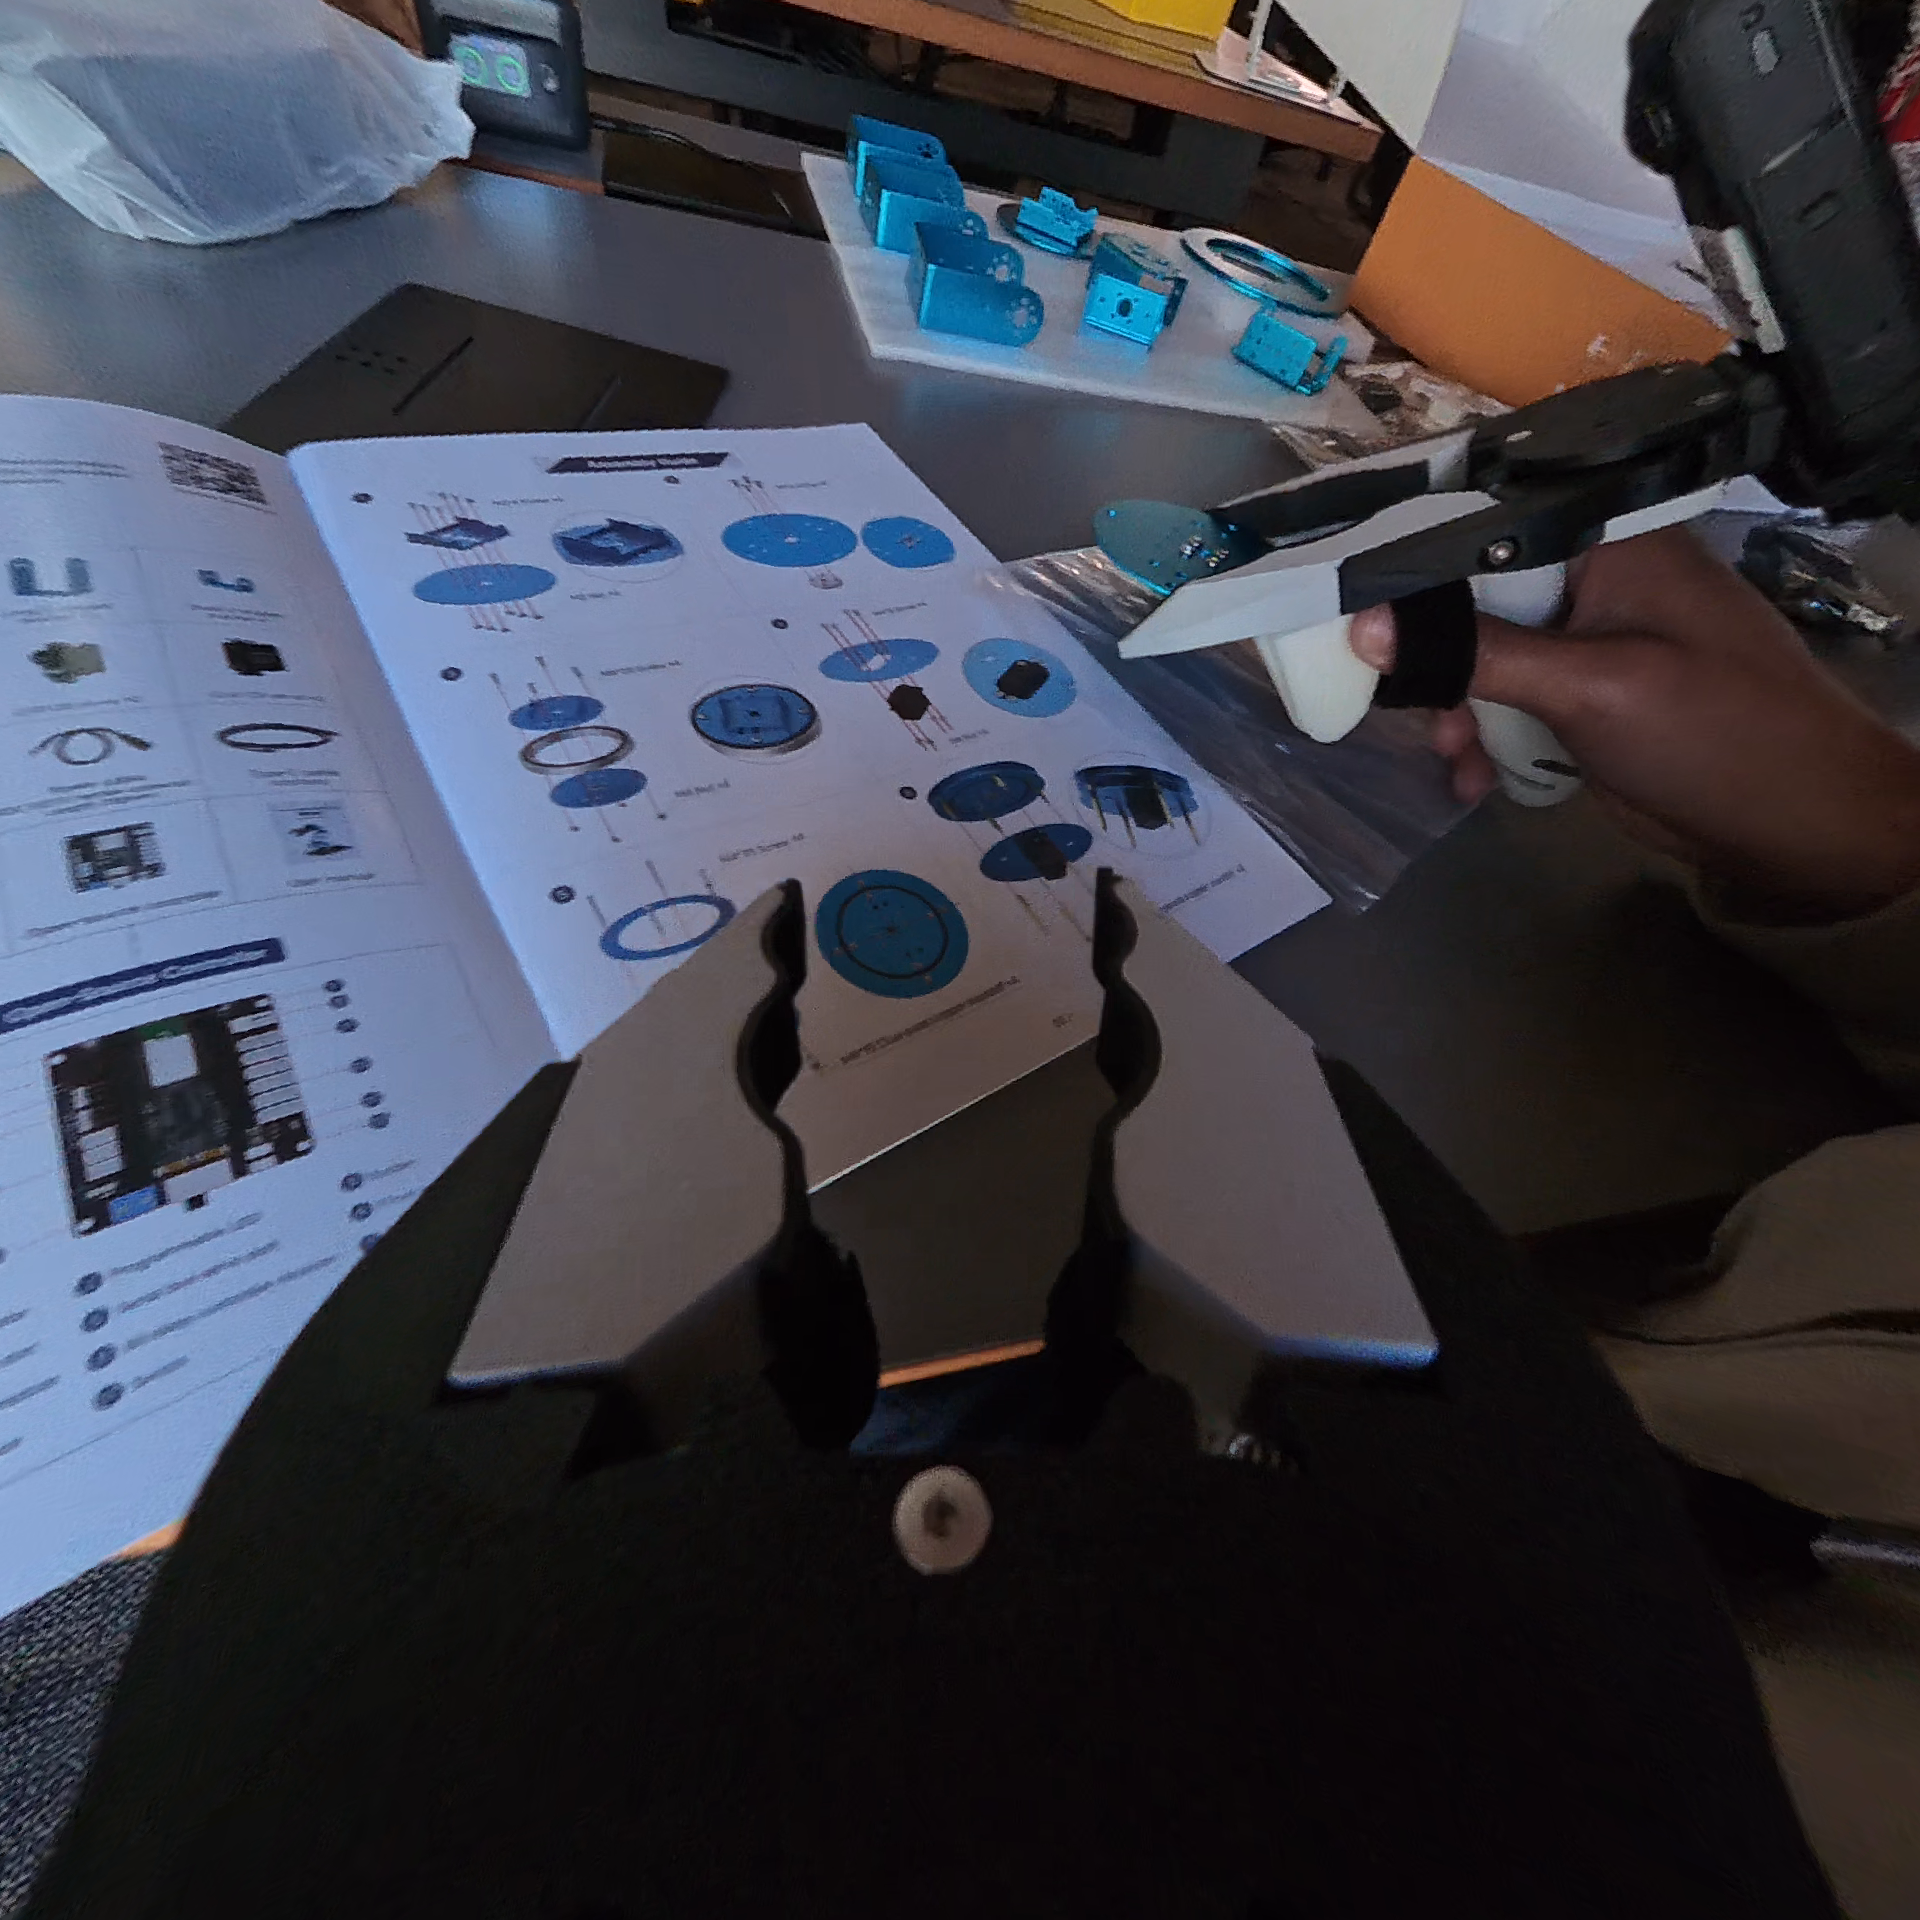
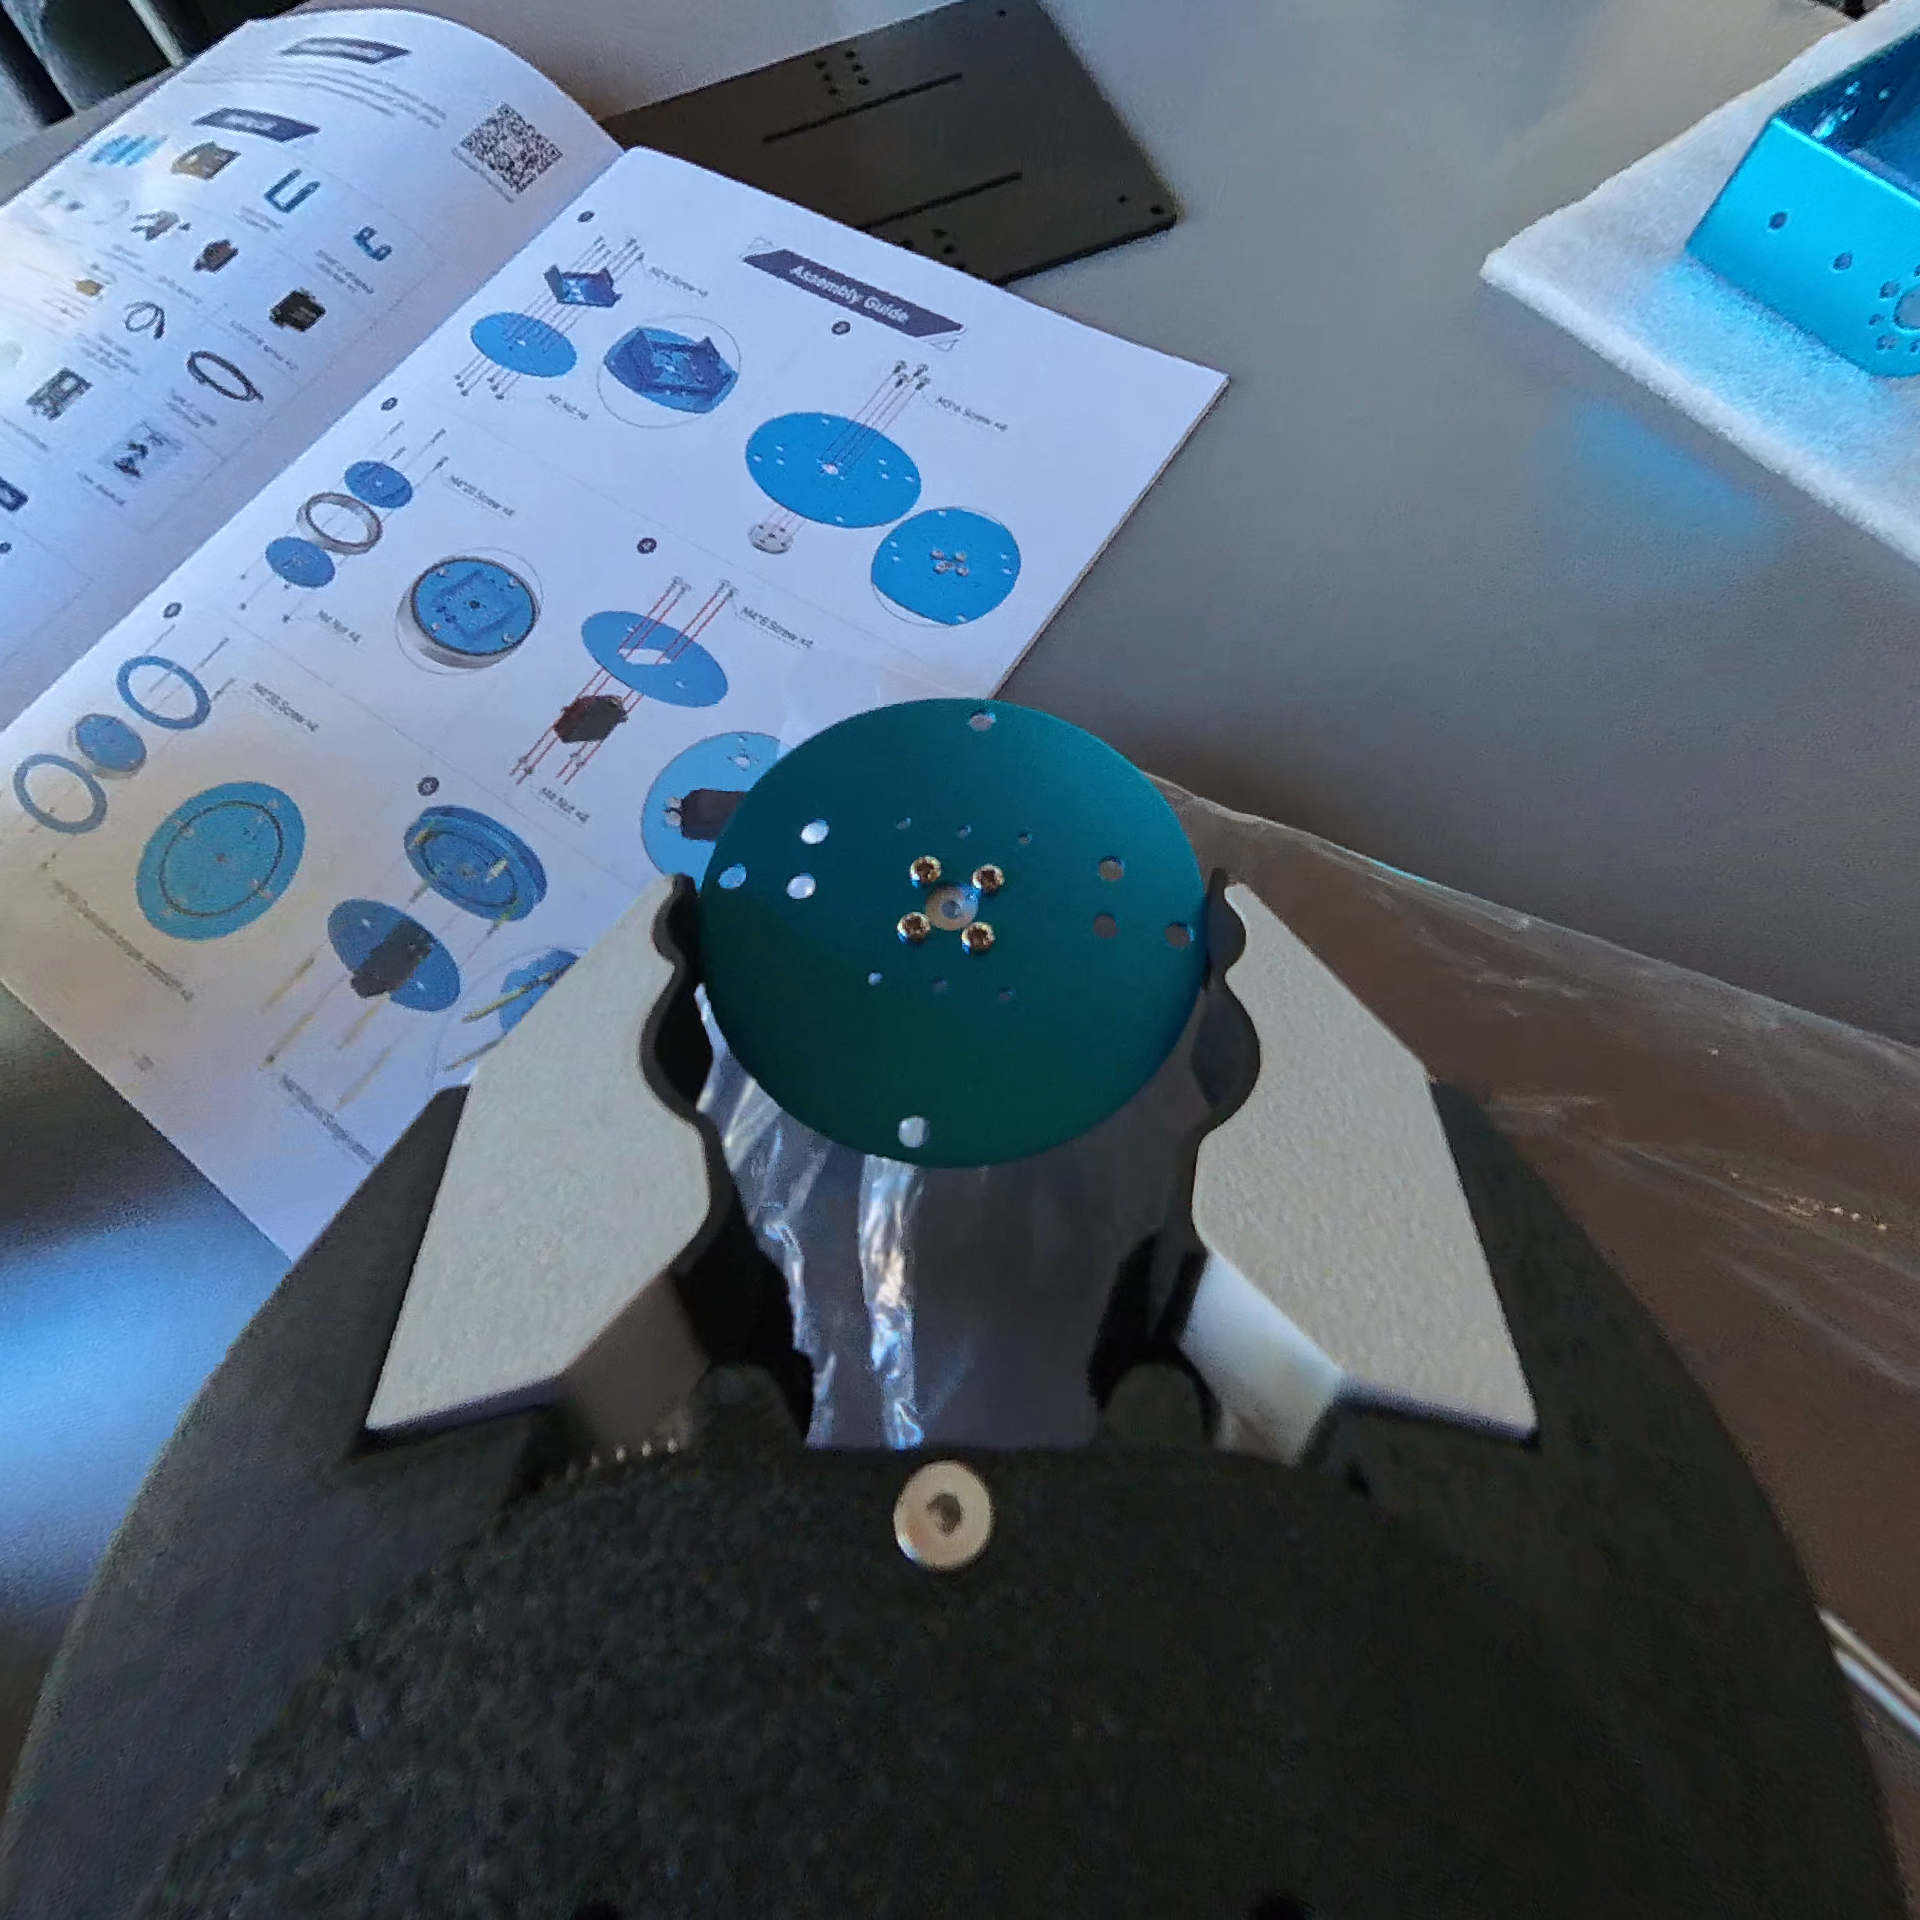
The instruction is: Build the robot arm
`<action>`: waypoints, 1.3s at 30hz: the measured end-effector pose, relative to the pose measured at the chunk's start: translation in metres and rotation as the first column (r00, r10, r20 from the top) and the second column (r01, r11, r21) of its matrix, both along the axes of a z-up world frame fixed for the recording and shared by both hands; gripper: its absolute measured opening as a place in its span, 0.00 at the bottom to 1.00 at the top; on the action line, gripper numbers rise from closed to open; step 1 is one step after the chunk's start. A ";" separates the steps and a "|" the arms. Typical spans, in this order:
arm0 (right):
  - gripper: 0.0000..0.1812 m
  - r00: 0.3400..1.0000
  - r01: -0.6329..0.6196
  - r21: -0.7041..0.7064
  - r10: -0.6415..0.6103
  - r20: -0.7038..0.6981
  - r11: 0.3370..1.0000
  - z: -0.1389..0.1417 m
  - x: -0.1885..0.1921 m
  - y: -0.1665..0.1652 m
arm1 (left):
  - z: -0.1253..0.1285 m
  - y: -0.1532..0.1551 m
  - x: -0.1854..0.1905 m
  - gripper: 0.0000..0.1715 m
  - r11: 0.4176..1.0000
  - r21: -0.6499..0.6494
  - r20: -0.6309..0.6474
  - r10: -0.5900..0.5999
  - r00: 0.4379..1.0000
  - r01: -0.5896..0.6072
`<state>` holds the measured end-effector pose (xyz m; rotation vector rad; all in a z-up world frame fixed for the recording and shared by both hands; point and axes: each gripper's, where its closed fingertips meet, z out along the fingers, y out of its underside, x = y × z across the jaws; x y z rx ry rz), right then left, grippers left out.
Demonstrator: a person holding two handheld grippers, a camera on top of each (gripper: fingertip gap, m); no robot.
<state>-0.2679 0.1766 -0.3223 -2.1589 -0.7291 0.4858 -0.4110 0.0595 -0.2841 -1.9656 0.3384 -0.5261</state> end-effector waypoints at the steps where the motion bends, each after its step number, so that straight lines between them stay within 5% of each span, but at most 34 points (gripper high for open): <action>1: 0.52 1.000 0.013 -0.002 -0.013 -0.007 1.000 0.001 -0.001 0.000 | 0.000 0.001 0.005 0.33 1.000 -0.003 0.002 -0.024 1.000 0.024; 14: 0.52 0.999 -0.032 0.186 0.032 0.003 0.982 0.018 -0.010 0.000 | 0.026 0.007 0.016 0.32 0.988 0.076 -0.020 -0.136 0.991 0.137; 24: 0.52 0.999 -0.040 0.139 0.039 0.009 0.989 0.012 -0.014 -0.004 | 0.007 0.006 0.031 0.24 0.981 -0.042 -0.008 -0.192 0.981 0.192; 31: 0.52 0.998 -0.060 0.161 0.056 0.030 0.985 0.013 -0.017 -0.011 | 0.003 -0.006 0.057 0.24 0.969 0.008 -0.108 -0.243 0.964 0.246; 39: 0.52 0.998 -0.059 0.154 0.056 0.029 0.986 0.012 -0.015 -0.013 | 0.014 -0.015 0.064 0.24 0.967 0.026 -0.047 -0.253 0.966 0.254</action>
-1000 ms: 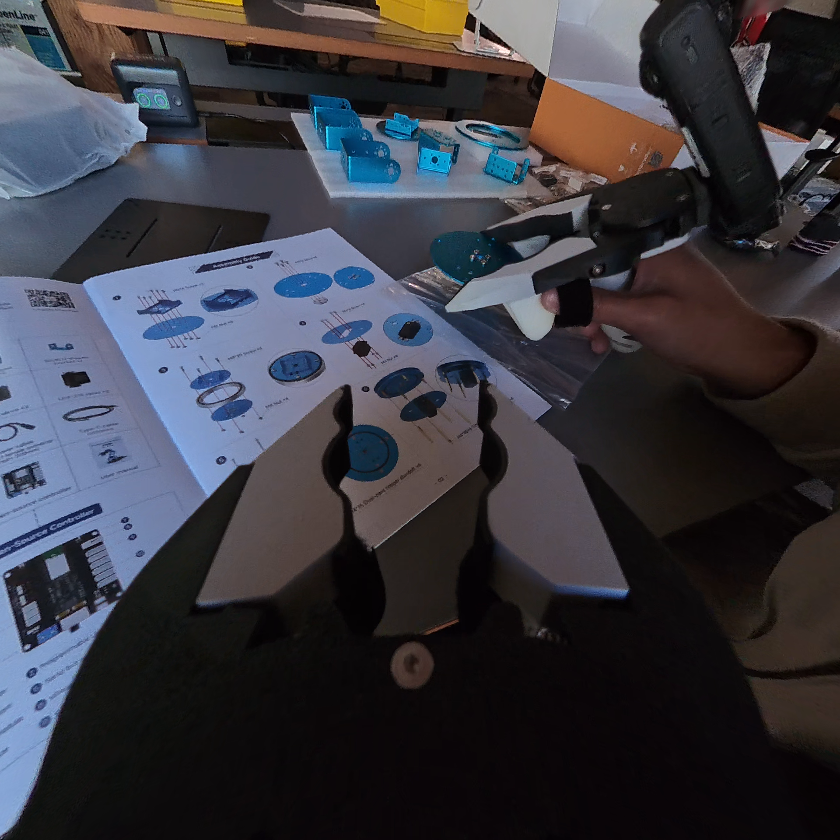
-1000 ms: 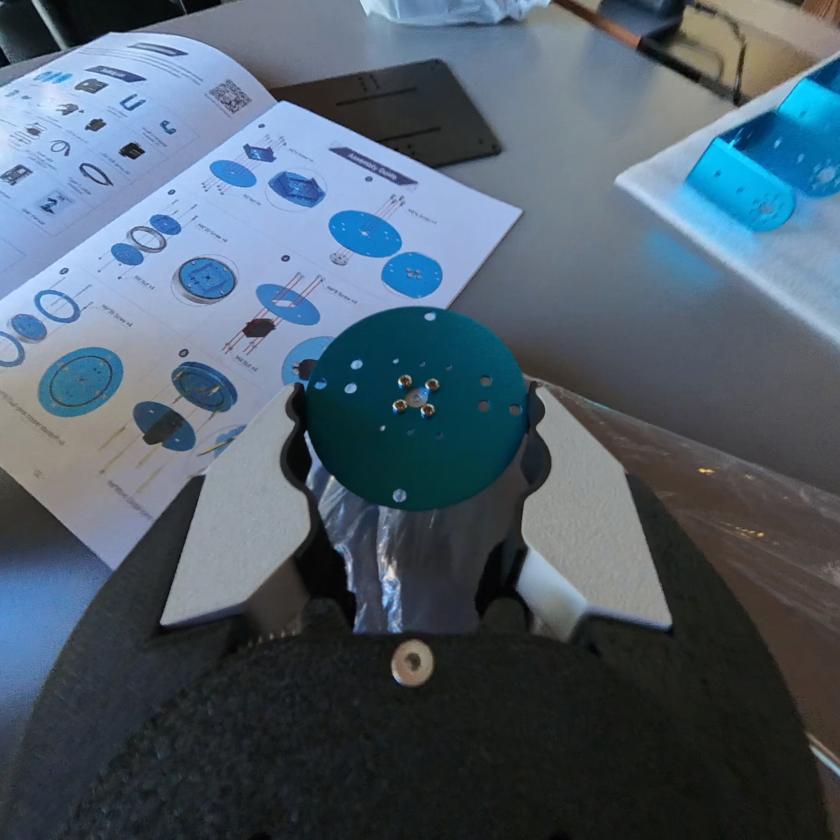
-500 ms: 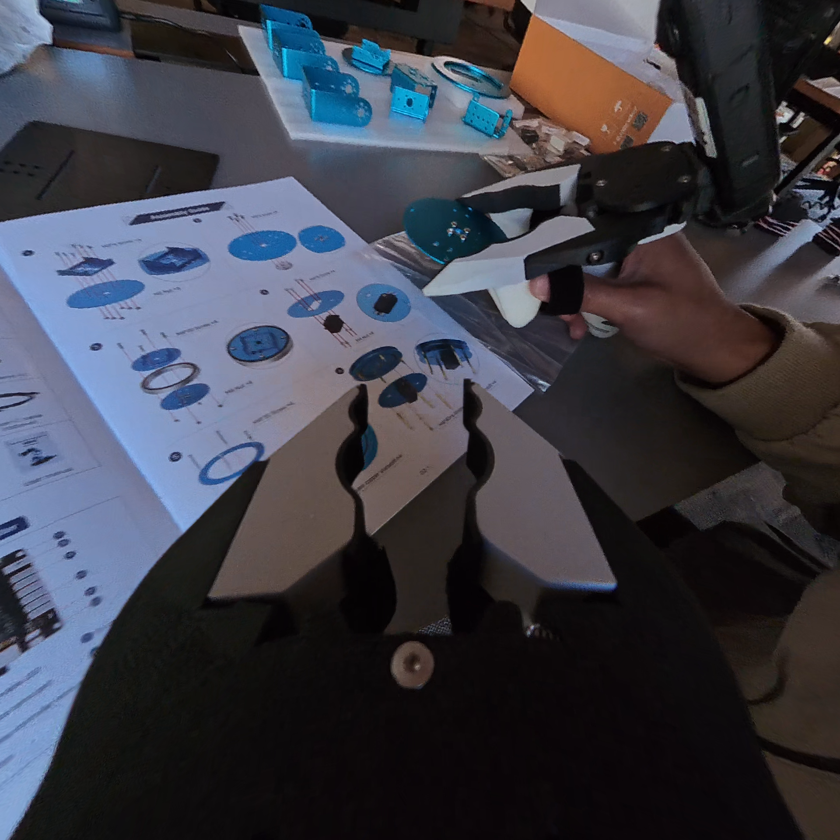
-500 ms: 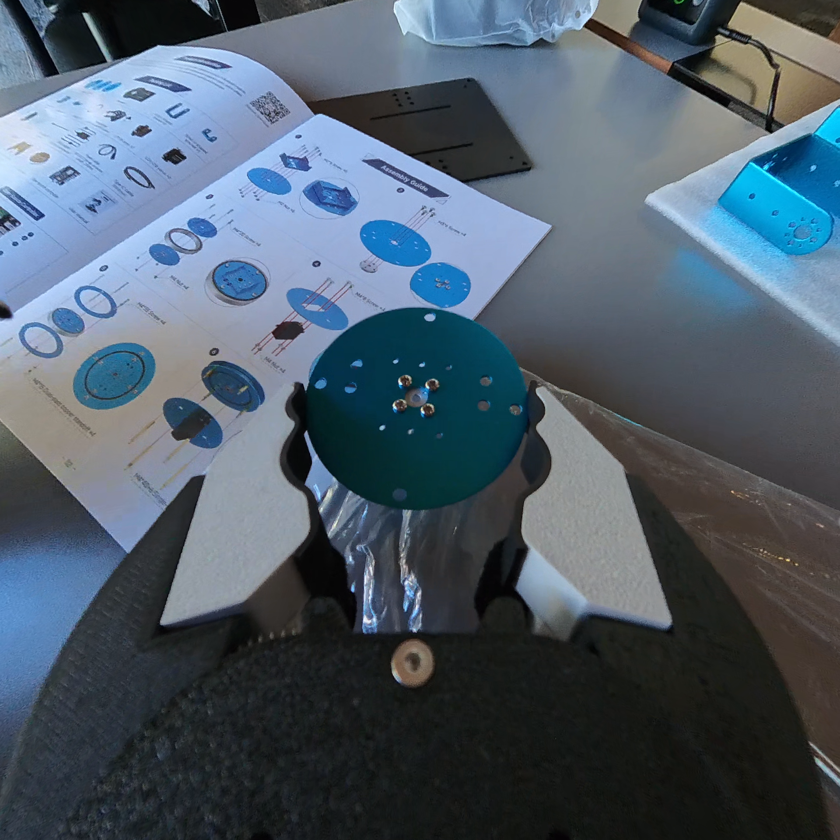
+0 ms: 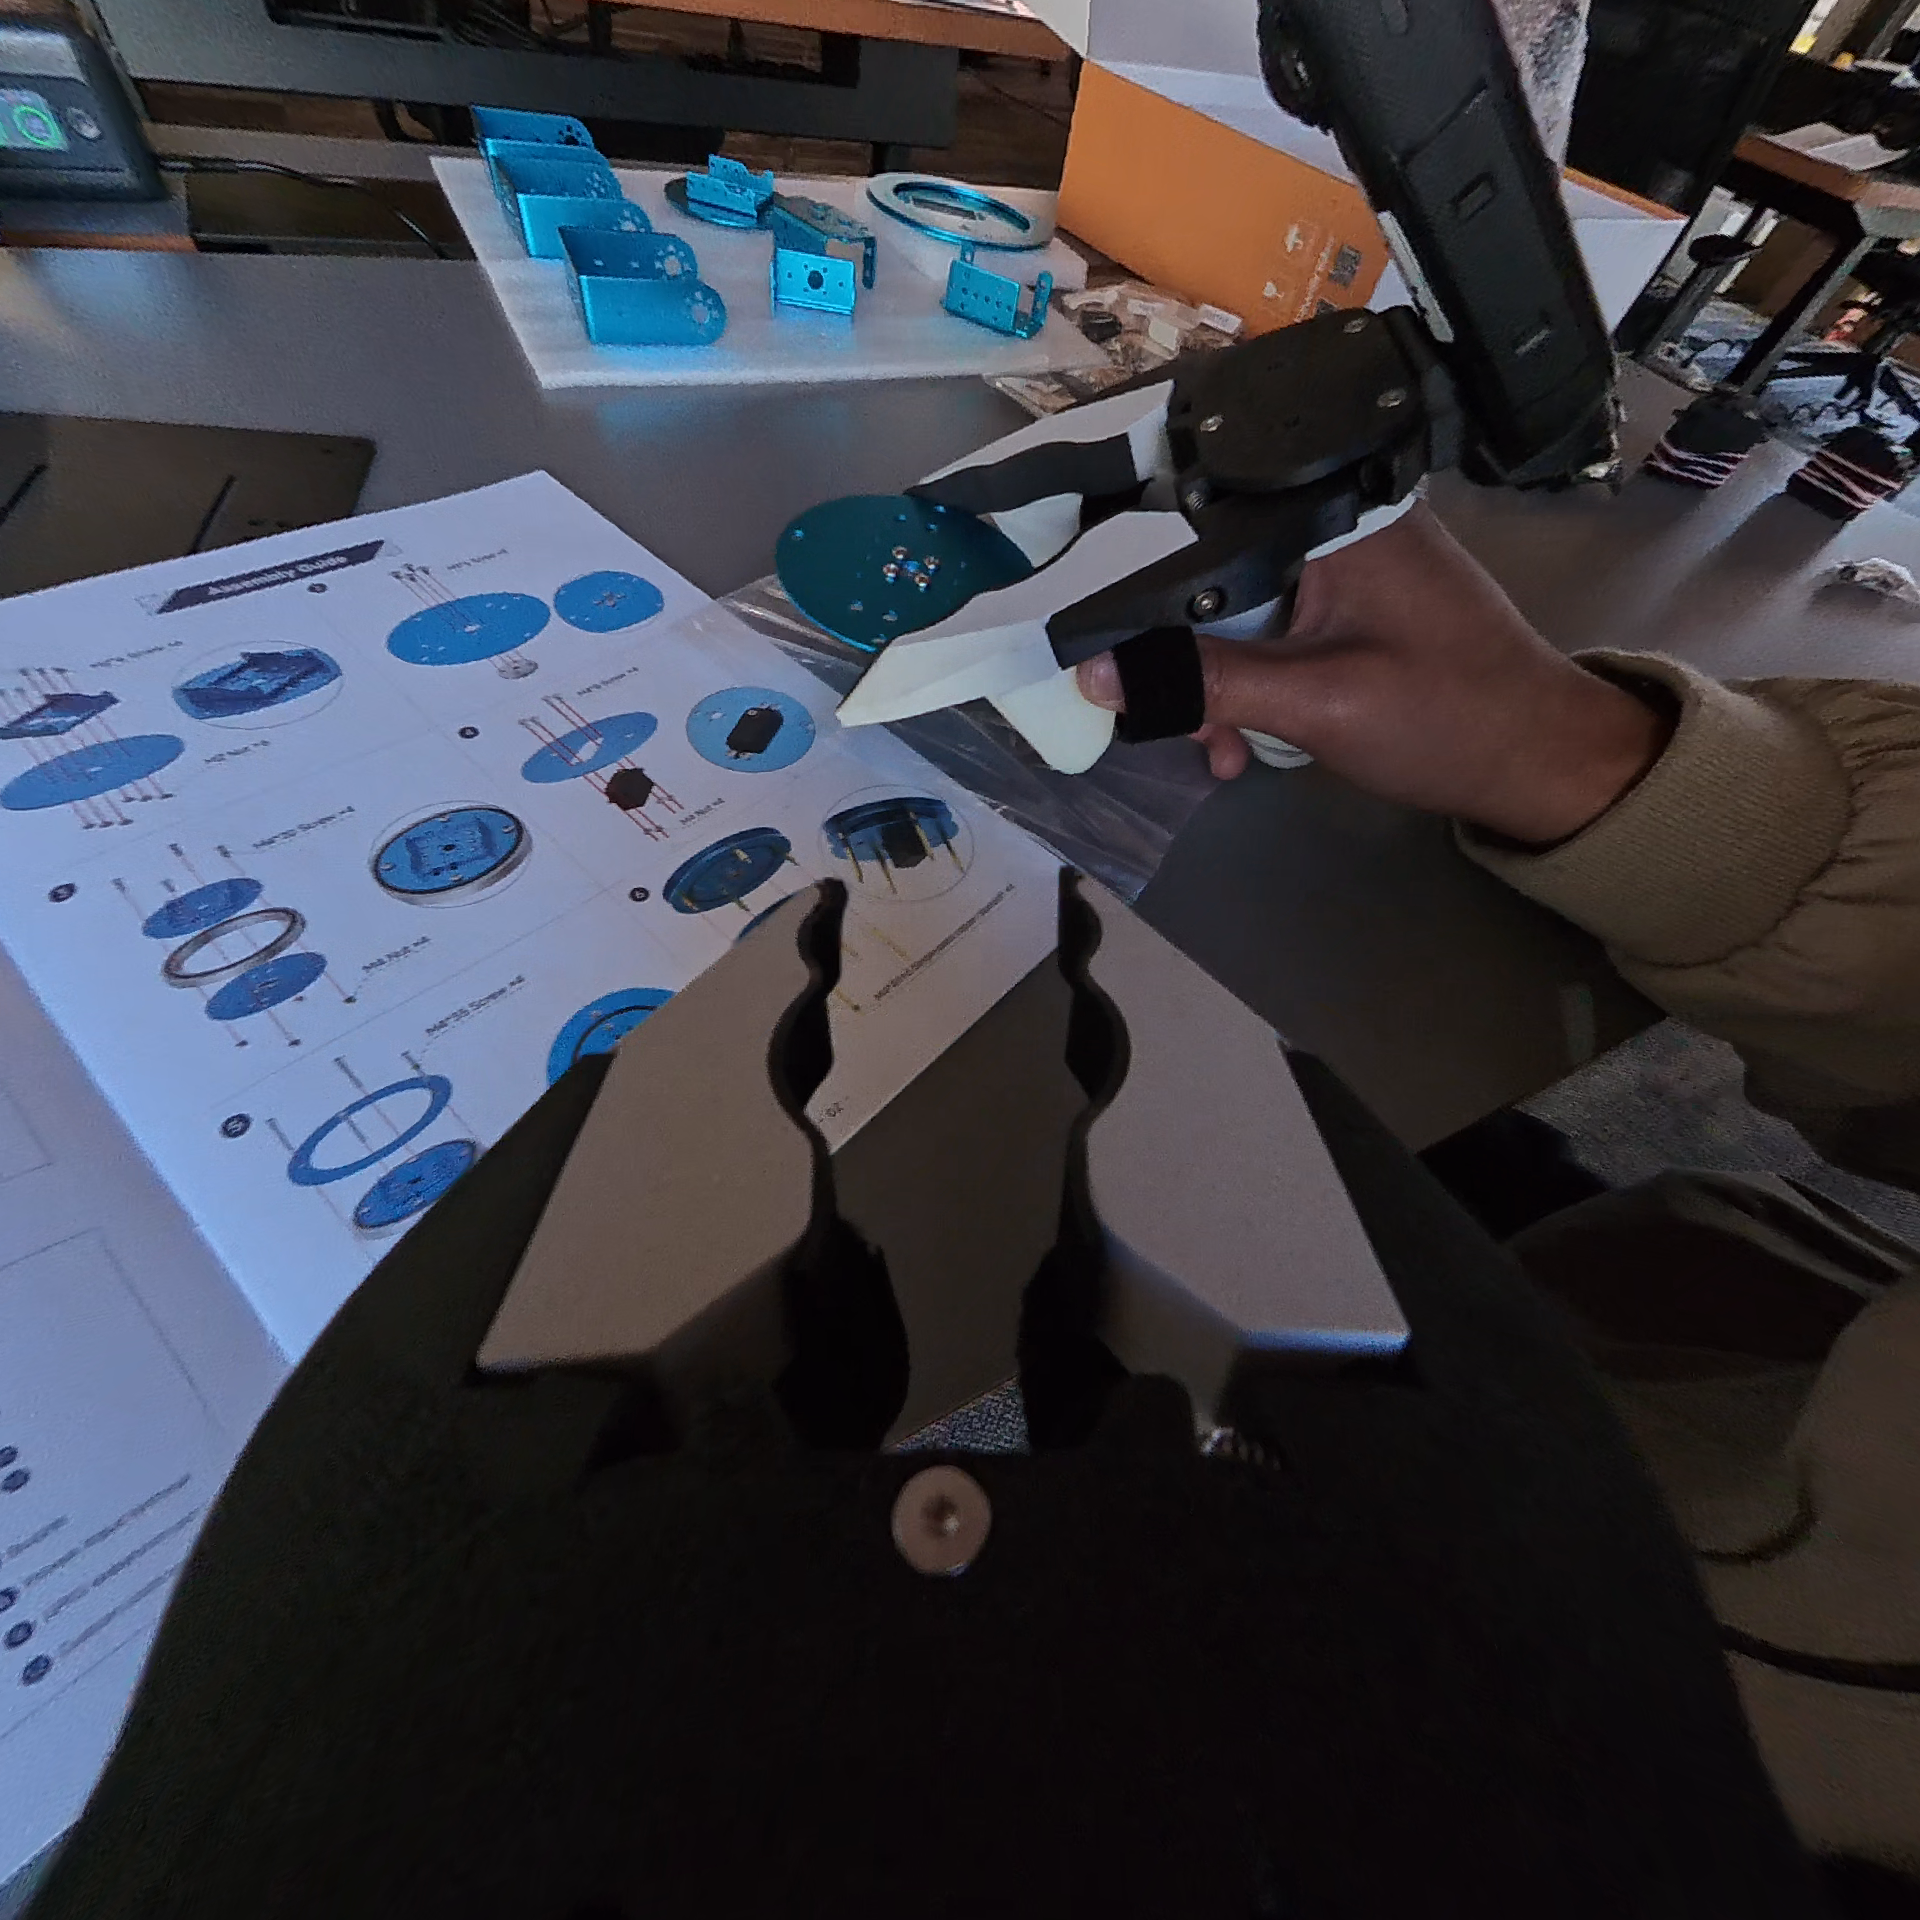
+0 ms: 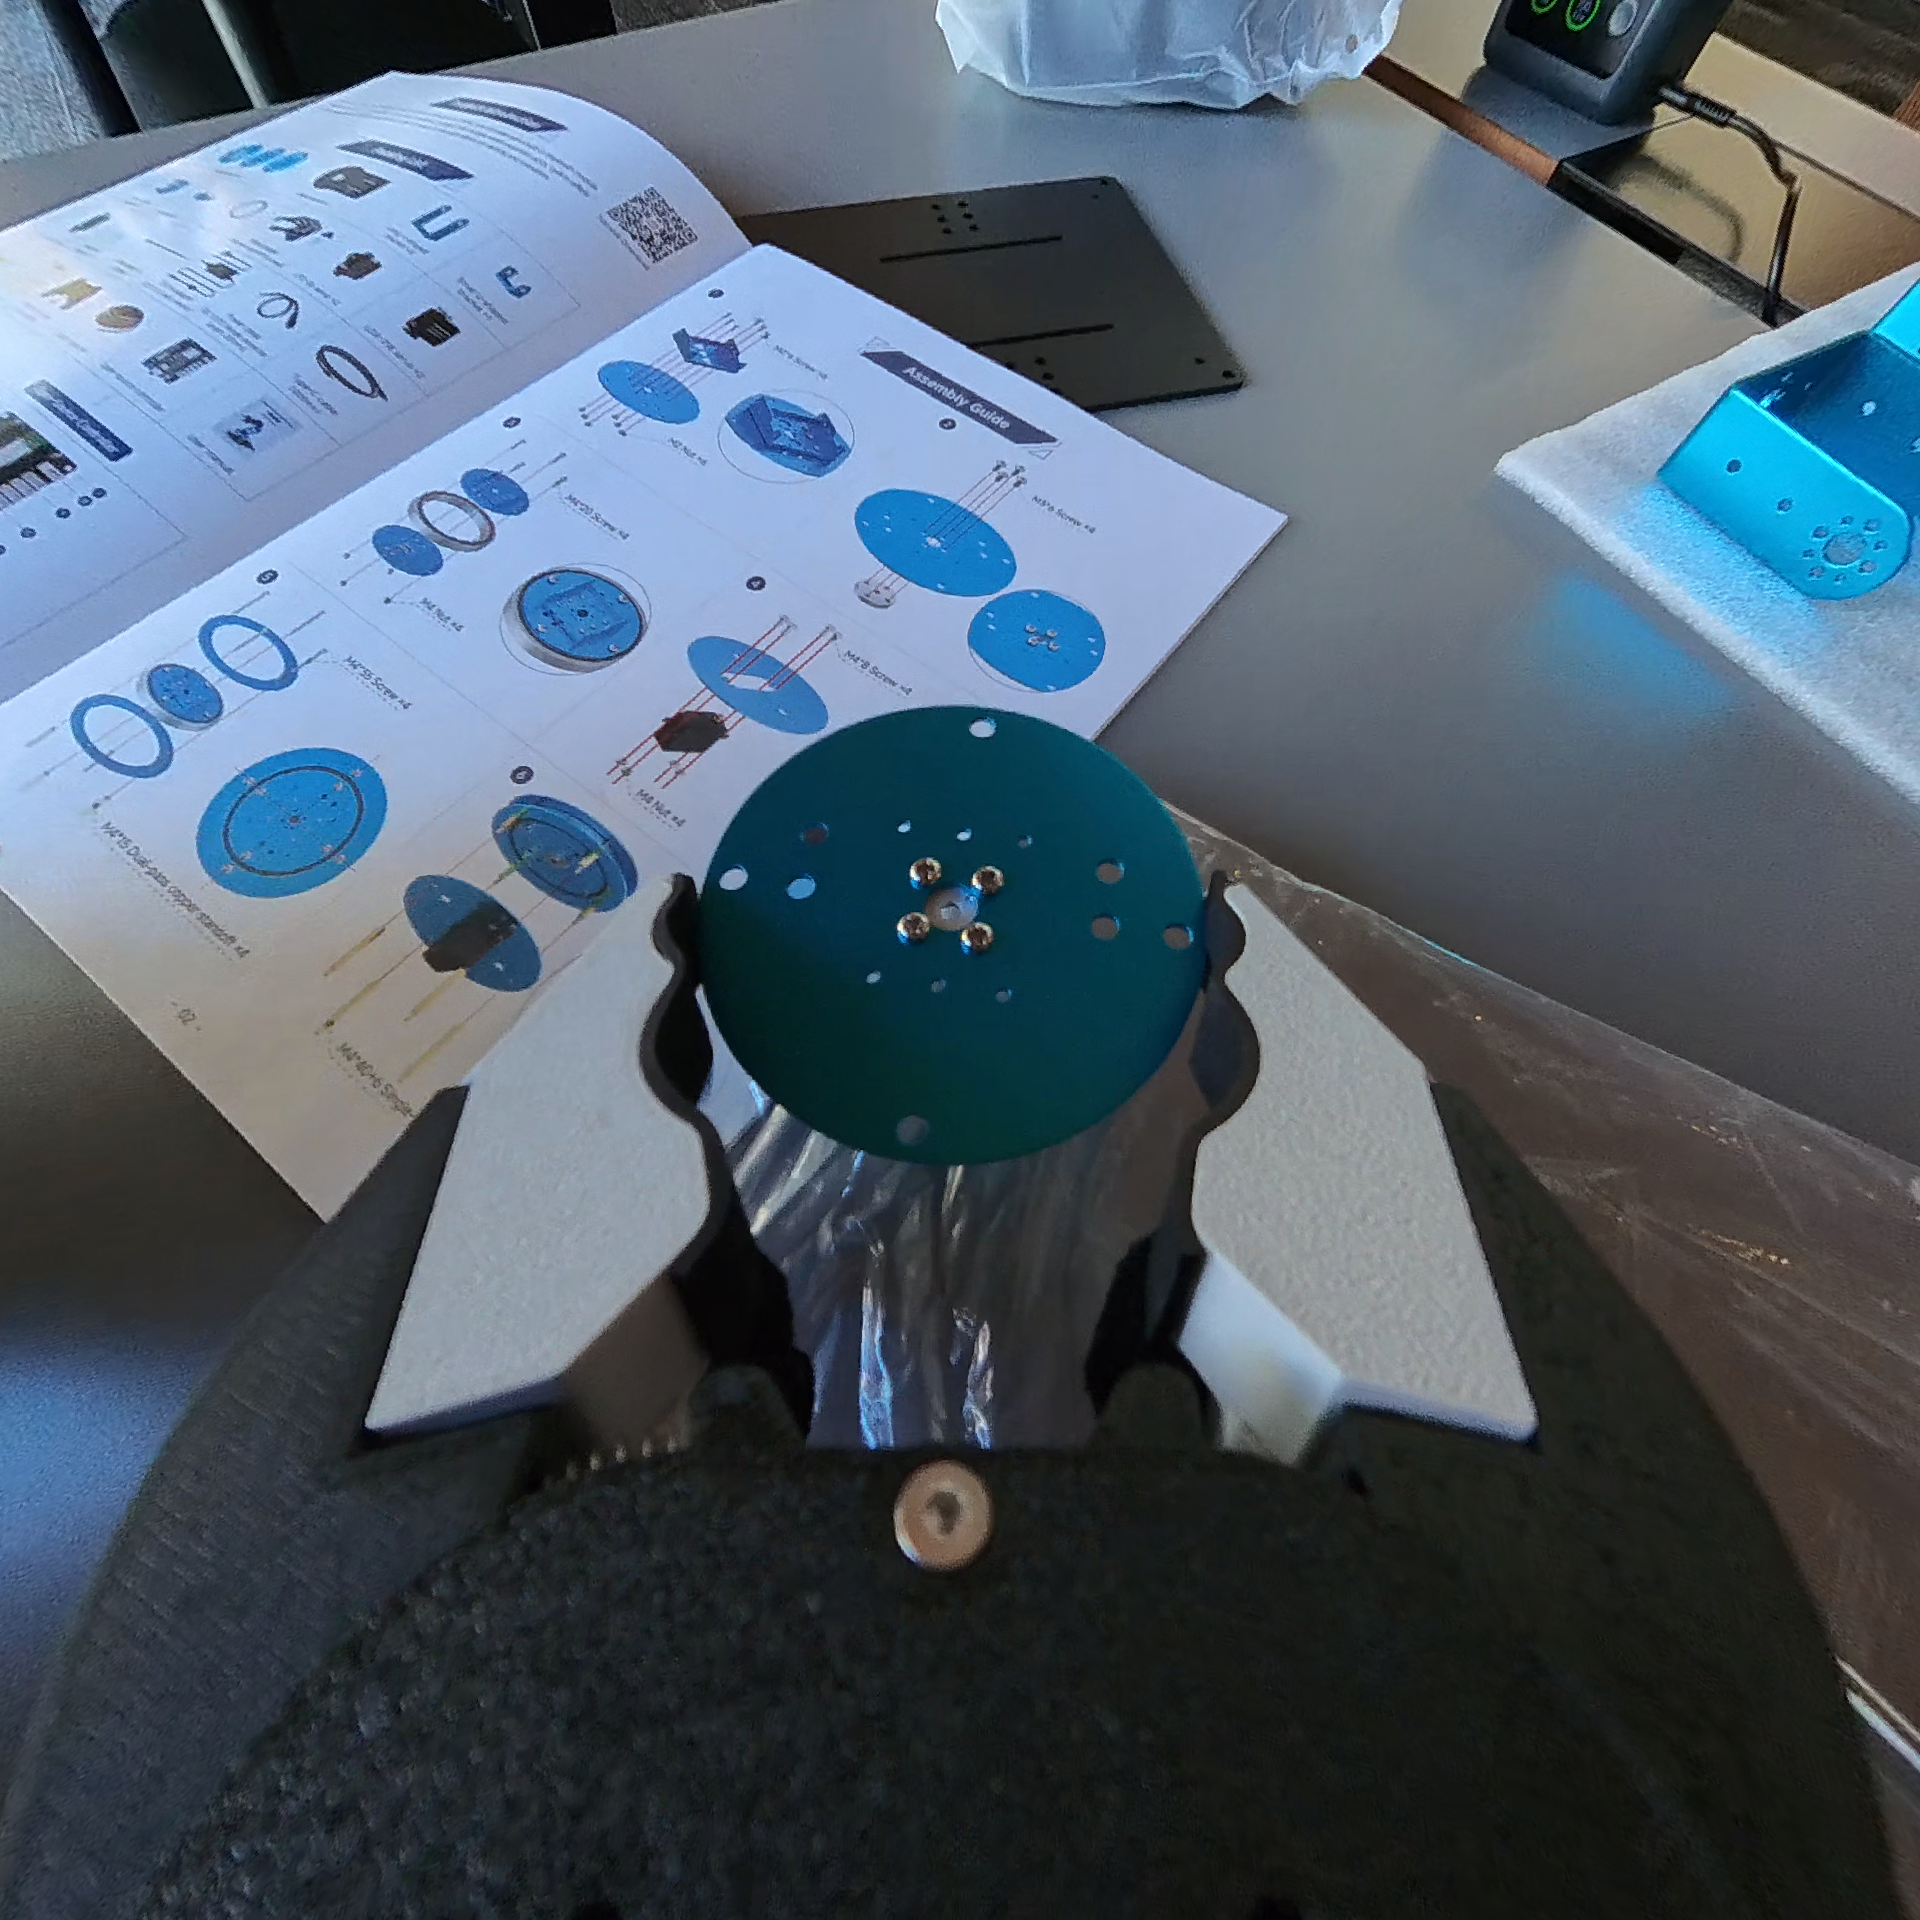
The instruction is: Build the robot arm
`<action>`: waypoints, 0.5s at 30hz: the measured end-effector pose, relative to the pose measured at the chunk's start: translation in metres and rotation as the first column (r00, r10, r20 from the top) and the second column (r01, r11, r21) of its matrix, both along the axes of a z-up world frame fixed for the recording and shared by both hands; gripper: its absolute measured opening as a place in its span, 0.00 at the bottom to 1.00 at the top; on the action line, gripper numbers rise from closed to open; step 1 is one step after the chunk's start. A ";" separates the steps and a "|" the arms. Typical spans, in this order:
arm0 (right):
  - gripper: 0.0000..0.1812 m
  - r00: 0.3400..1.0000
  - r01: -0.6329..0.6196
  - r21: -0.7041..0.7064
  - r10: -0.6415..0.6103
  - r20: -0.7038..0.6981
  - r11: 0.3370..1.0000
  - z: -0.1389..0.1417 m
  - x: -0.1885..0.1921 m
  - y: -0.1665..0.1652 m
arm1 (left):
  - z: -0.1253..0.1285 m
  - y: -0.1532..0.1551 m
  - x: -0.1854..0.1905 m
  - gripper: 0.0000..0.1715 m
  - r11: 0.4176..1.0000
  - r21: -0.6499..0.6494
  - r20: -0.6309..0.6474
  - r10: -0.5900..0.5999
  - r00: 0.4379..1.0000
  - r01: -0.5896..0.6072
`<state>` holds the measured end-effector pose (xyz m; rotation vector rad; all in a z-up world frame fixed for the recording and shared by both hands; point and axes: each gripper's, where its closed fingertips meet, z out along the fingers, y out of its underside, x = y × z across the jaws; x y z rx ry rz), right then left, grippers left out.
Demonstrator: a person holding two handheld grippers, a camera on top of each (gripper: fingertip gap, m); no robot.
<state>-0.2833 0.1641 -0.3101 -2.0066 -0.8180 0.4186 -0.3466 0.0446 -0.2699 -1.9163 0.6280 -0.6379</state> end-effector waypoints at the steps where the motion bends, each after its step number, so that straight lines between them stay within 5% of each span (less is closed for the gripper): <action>1: 0.52 1.000 0.001 0.000 -0.001 0.002 1.000 0.000 0.001 0.000 | 0.000 0.000 -0.003 0.24 1.000 0.006 -0.004 0.012 1.000 -0.012; 15: 0.52 1.000 -0.006 -0.004 0.006 0.009 1.000 -0.002 -0.002 -0.001 | -0.011 0.002 -0.076 0.21 0.970 0.009 -0.105 0.243 0.964 -0.243</action>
